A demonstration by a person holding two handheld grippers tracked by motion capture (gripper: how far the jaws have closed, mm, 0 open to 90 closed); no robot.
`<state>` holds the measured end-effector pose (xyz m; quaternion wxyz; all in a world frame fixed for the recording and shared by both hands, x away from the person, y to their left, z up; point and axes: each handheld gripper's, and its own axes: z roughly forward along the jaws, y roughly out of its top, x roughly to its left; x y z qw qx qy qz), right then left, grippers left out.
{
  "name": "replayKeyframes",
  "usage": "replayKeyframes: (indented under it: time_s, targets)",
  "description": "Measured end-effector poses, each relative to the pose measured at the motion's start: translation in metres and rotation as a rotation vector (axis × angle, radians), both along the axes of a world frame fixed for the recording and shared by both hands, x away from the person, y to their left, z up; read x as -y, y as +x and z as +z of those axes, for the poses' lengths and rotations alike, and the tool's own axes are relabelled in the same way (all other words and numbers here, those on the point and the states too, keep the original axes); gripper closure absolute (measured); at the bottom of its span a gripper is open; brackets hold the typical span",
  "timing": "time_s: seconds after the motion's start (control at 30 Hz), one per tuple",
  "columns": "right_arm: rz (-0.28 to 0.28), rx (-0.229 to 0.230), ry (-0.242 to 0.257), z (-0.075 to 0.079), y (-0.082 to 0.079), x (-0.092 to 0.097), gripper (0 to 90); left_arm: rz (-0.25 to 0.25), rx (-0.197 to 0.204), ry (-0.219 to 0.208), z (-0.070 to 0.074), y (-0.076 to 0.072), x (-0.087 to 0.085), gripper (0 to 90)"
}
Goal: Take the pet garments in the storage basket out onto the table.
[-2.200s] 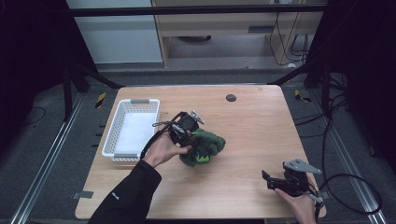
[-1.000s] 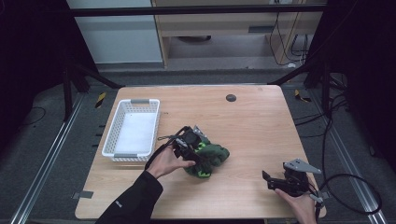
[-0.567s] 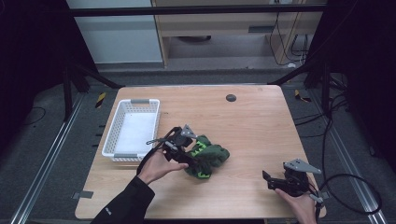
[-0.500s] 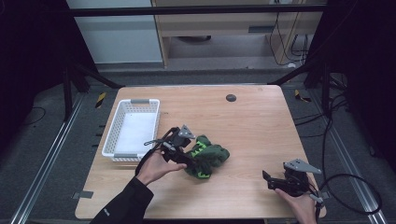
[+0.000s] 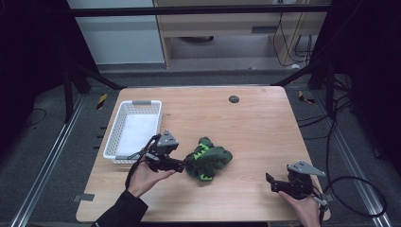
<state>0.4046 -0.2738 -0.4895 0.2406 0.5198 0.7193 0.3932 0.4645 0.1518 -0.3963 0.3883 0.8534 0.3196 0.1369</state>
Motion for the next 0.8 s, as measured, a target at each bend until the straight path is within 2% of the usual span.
replayKeyframes:
  time_s: [0.2, 0.47, 0.63, 0.8]
  targets:
    - [0.001, 0.002, -0.001, 0.000, 0.000, 0.000, 9.1, 0.039, 0.020, -0.014, -0.009, -0.011, -0.015, 25.8]
    - [-0.004, -0.006, 0.007, 0.000, -0.001, -0.001, 8.7, 0.098, 0.012, -0.030, -0.028, -0.026, -0.043, 26.2]
    - [0.000, 0.006, -0.005, 0.000, -0.001, 0.000, 8.5, 0.134, 0.023, -0.044, -0.036, -0.034, -0.056, 26.3]
    - [0.002, 0.006, -0.008, -0.002, -0.003, -0.001, 8.3, 0.149, -0.004, -0.037, -0.048, -0.042, -0.069, 25.8]
